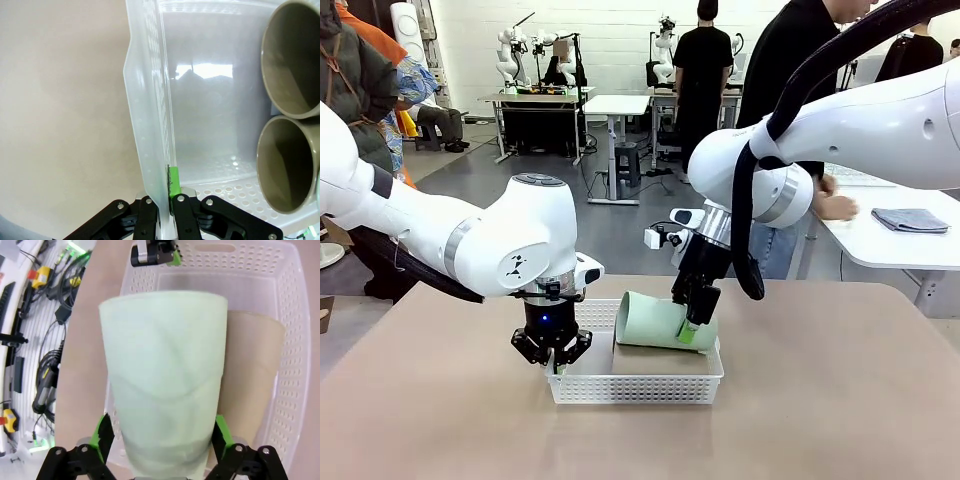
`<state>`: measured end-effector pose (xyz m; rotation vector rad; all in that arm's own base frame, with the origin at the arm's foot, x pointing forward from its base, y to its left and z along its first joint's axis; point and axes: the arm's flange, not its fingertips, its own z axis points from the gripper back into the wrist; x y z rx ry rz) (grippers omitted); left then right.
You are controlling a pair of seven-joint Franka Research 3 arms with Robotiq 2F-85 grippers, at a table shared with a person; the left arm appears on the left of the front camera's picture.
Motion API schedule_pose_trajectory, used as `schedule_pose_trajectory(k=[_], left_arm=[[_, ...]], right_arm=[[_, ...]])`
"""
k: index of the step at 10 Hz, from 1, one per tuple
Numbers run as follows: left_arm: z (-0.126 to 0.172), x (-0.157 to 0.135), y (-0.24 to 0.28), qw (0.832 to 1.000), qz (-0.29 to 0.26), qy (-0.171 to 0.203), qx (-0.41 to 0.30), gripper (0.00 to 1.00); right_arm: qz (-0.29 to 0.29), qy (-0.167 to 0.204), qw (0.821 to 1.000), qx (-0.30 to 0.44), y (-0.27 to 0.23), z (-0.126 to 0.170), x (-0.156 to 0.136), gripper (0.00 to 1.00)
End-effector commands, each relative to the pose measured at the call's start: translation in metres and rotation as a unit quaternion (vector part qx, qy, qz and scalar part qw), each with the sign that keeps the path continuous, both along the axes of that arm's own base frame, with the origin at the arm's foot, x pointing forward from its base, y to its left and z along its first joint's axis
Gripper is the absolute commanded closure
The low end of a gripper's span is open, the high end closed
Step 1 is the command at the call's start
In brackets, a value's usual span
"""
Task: Clean and organize the cups into the basket.
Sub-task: Pick up the Reusable plastic cup from the right side of the table and stack it inside the Organizing basket in the center of the table.
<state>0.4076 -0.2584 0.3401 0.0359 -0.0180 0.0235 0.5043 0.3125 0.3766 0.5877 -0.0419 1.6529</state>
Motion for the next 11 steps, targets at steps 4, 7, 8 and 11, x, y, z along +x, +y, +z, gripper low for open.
schedule_pose_trajectory(k=[4, 7, 8, 11], left_arm=[[-0.003, -0.004, 0.003, 1.000, -0.004, 0.002, 0.005, 1.00], [-0.003, -0.004, 0.003, 1.000, -0.004, 0.002, 0.005, 1.00], [-0.003, -0.004, 0.003, 1.000, -0.004, 0.002, 0.005, 1.00], [-0.003, -0.004, 0.003, 1.000, -0.004, 0.002, 0.005, 1.00]], right_arm=[[-0.019, -0.015, 1.000, 0.016, -0.016, 0.019, 0.001, 0.00], [-0.069, -0.039, 0.982, 0.170, -0.114, 0.062, -0.021, 0.00], [-0.090, -0.058, 0.973, 0.204, -0.148, 0.068, -0.033, 0.00], [-0.179, -0.054, 0.946, 0.263, -0.233, 0.065, -0.078, 0.00]])
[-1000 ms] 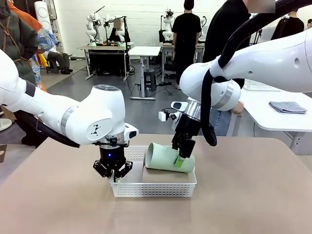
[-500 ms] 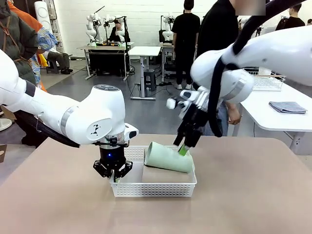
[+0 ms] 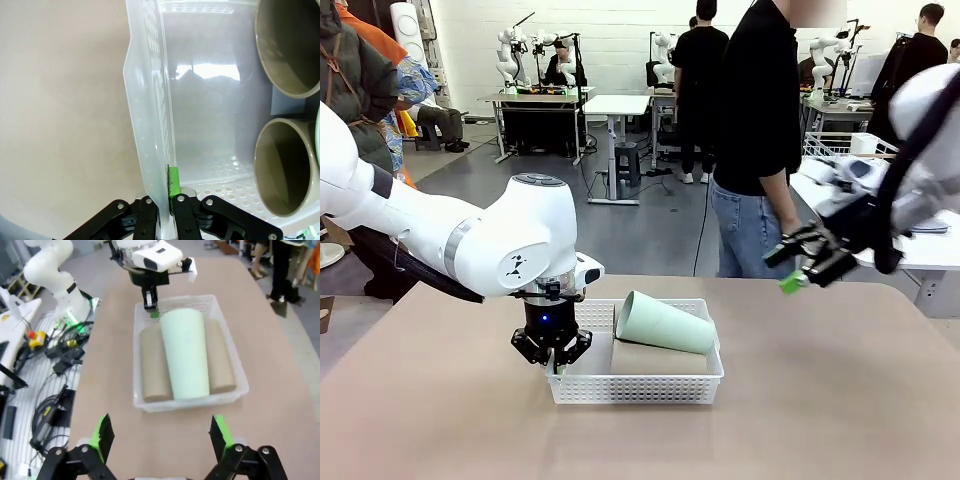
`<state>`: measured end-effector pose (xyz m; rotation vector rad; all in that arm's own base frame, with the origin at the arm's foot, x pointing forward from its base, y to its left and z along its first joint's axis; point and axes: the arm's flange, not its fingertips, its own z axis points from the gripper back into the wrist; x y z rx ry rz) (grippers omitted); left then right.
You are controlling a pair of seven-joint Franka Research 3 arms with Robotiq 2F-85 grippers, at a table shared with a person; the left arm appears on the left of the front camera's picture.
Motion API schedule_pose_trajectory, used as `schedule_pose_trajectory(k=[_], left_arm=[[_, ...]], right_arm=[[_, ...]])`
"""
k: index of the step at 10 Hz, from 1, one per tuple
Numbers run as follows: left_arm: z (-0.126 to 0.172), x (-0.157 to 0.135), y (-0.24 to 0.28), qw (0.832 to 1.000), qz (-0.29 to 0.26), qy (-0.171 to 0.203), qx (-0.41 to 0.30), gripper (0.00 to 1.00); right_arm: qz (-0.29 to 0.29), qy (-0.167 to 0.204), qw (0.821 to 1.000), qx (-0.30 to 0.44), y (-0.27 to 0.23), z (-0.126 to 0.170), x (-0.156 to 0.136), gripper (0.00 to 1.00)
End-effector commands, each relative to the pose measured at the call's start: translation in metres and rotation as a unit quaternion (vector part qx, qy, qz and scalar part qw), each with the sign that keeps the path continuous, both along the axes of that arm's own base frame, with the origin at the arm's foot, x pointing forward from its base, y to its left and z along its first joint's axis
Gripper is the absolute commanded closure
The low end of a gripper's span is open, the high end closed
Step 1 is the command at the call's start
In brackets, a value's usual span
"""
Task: Clean and organize the cups into the basket.
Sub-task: Pick up the Reusable plastic cup from the right side of the table and stack it inside the Organizing basket in the center of the table.
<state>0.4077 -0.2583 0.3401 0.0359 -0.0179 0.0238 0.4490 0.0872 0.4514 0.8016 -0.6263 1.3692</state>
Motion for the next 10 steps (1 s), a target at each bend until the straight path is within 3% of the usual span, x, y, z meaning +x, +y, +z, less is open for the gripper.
schedule_pose_trajectory(k=[1, 2, 4, 6, 7, 8, 10], left_arm=[[-0.003, -0.004, 0.003, 1.000, -0.004, 0.002, 0.005, 1.00], [-0.003, -0.004, 0.003, 1.000, -0.004, 0.002, 0.005, 1.00], [-0.003, -0.004, 0.003, 1.000, -0.004, 0.002, 0.005, 1.00], [-0.003, -0.004, 0.003, 1.000, -0.004, 0.002, 0.005, 1.00], [-0.003, -0.004, 0.003, 1.000, -0.004, 0.002, 0.005, 1.00], [-0.003, -0.004, 0.003, 1.000, -0.004, 0.002, 0.005, 1.00], [-0.003, -0.004, 0.003, 1.000, -0.004, 0.002, 0.005, 1.00]], right_arm=[[-0.045, 0.029, 0.998, 0.014, -0.023, -0.008, -0.037, 0.00], [-0.072, 0.037, 0.997, 0.007, -0.034, -0.005, -0.048, 0.00], [-0.117, 0.018, 0.992, 0.030, -0.064, -0.004, -0.062, 0.00], [-0.151, 0.009, 0.986, 0.069, -0.089, -0.013, -0.063, 0.00], [-0.199, 0.001, 0.978, 0.065, -0.088, -0.016, -0.053, 0.00], [-0.125, 0.021, 0.991, 0.041, -0.086, -0.003, -0.062, 0.00], [-0.125, 0.021, 0.991, 0.041, -0.086, -0.003, -0.062, 0.00]])
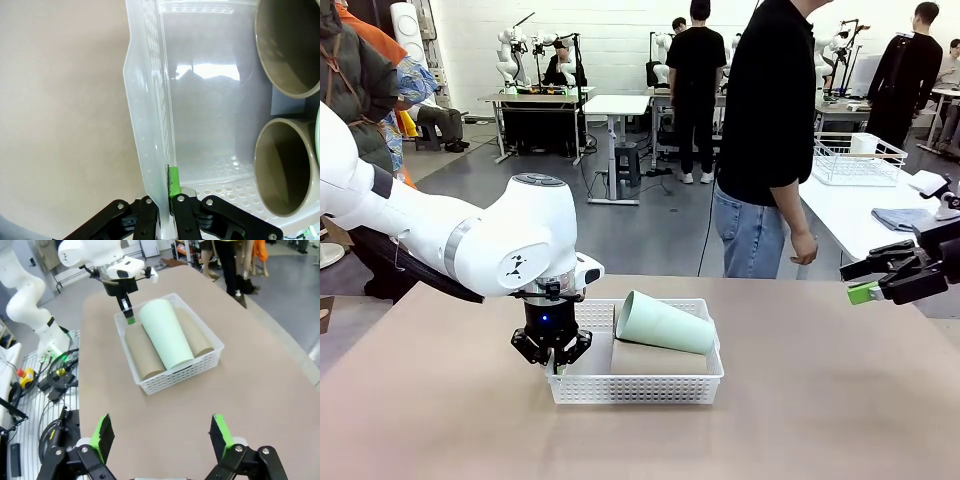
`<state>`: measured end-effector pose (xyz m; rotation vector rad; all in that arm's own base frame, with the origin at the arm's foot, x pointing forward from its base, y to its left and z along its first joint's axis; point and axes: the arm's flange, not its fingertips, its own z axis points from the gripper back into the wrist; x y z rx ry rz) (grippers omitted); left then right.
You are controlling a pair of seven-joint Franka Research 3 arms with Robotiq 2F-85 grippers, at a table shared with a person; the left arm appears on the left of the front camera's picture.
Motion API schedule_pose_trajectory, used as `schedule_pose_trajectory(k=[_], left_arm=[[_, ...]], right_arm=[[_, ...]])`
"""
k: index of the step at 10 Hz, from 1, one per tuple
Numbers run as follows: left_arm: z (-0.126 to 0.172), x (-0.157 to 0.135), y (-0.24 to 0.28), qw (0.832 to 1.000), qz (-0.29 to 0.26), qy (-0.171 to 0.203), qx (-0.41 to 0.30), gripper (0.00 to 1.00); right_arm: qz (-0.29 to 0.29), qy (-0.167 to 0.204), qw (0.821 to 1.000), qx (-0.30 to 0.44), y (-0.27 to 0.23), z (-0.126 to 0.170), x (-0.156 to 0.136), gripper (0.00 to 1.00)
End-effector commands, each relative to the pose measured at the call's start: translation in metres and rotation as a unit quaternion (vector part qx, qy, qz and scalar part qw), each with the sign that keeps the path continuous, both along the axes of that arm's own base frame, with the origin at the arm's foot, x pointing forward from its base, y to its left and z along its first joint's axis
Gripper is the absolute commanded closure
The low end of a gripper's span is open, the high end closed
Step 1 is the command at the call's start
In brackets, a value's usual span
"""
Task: Clean and organize the cups into the basket.
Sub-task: Pick up the Reusable plastic cup from the right side of the table and stack it inside the Organizing basket in the center of the table.
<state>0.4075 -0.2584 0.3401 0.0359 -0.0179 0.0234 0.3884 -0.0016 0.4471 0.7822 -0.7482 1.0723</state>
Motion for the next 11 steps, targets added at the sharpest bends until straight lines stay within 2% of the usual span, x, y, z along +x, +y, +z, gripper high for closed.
schedule_pose_trajectory(k=[1, 5, 6, 8, 9, 10, 11], left_arm=[[-0.003, -0.004, 0.003, 1.000, -0.004, 0.002, 0.005, 1.00], [-0.003, -0.004, 0.003, 1.000, -0.004, 0.002, 0.005, 1.00], [-0.003, -0.004, 0.003, 1.000, -0.004, 0.002, 0.005, 1.00], [-0.003, -0.004, 0.003, 1.000, -0.004, 0.002, 0.005, 1.00], [-0.003, -0.004, 0.003, 1.000, -0.004, 0.002, 0.005, 1.00], [-0.003, -0.004, 0.003, 1.000, -0.004, 0.002, 0.005, 1.00], [-0.003, -0.004, 0.003, 1.000, -0.004, 0.002, 0.005, 1.00]], right_arm=[[0.015, 0.002, 1.000, -0.006, 0.003, 0.002, -0.001, 0.00], [0.007, 0.001, 1.000, 0.000, 0.004, 0.001, -0.001, 0.00], [-0.036, 0.047, 0.997, 0.058, -0.019, -0.003, 0.004, 0.00], [-0.102, 0.170, 0.962, 0.189, -0.070, -0.006, -0.002, 0.00], [-0.144, 0.262, 0.924, 0.237, -0.097, -0.011, -0.007, 0.00], [-0.161, 0.344, 0.883, 0.275, -0.115, -0.015, -0.013, 0.00], [-0.171, 0.380, 0.865, 0.280, -0.133, -0.014, -0.021, 0.00]])
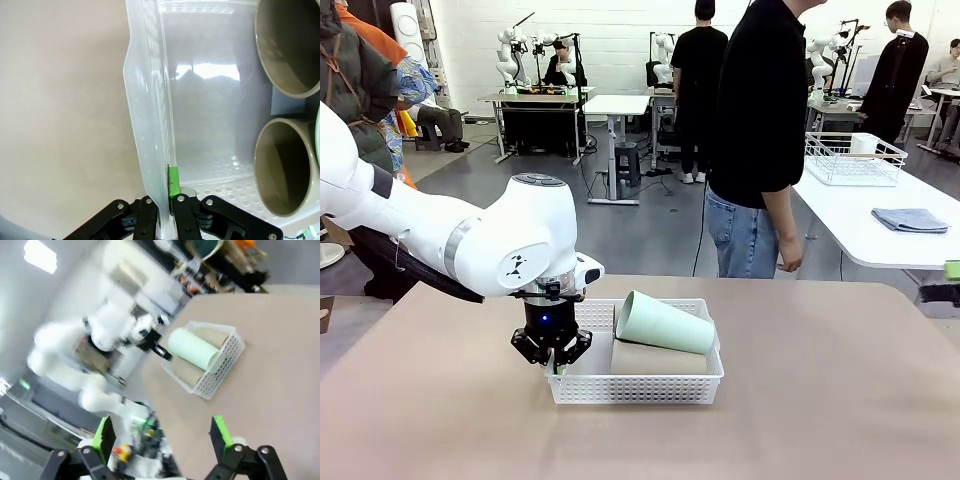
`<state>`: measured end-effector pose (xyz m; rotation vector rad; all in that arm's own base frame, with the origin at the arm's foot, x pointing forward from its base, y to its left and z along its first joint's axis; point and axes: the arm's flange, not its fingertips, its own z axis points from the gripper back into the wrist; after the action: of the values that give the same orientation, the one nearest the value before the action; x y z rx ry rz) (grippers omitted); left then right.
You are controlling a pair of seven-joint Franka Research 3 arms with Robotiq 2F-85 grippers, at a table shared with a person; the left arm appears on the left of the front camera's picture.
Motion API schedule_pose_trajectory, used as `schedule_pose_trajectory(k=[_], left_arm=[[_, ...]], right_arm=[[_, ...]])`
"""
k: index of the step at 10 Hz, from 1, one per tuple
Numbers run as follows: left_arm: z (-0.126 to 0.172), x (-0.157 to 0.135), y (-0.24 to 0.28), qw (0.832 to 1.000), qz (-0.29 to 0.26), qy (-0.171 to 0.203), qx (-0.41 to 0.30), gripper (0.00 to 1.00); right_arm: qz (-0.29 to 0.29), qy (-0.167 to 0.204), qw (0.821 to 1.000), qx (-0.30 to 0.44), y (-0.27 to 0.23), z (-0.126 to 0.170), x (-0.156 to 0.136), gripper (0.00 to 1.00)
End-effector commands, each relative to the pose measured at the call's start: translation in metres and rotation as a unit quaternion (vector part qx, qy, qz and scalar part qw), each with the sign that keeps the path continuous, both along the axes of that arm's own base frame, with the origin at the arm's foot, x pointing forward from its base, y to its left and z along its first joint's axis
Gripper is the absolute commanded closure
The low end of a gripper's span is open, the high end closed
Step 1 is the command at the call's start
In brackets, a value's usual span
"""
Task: Clean and organize the cups into the basket.
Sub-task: Pick up the Reusable plastic cup from the right side of the table and stack it inside the Organizing basket in the center of the table.
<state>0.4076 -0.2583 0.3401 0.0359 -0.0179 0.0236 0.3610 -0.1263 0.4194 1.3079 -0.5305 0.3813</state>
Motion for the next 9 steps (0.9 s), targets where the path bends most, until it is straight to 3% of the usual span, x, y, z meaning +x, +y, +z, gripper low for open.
schedule_pose_trajectory(k=[1, 3, 5, 9], left_arm=[[-0.003, -0.004, 0.003, 1.000, -0.004, 0.002, 0.005, 1.00], [-0.003, -0.004, 0.003, 1.000, -0.004, 0.002, 0.005, 1.00], [-0.003, -0.004, 0.003, 1.000, -0.004, 0.002, 0.005, 1.00], [-0.003, -0.004, 0.003, 1.000, -0.004, 0.002, 0.005, 1.00]], right_arm=[[-0.062, 0.128, 0.989, 0.051, -0.025, 0.016, -0.005, 0.00], [-0.086, 0.196, 0.977, -0.005, -0.067, 0.020, -0.034, 0.00], [-0.088, 0.234, 0.967, -0.049, -0.103, 0.032, -0.068, 0.00], [-0.100, 0.218, 0.971, -0.005, -0.161, 0.039, -0.105, 0.00]])
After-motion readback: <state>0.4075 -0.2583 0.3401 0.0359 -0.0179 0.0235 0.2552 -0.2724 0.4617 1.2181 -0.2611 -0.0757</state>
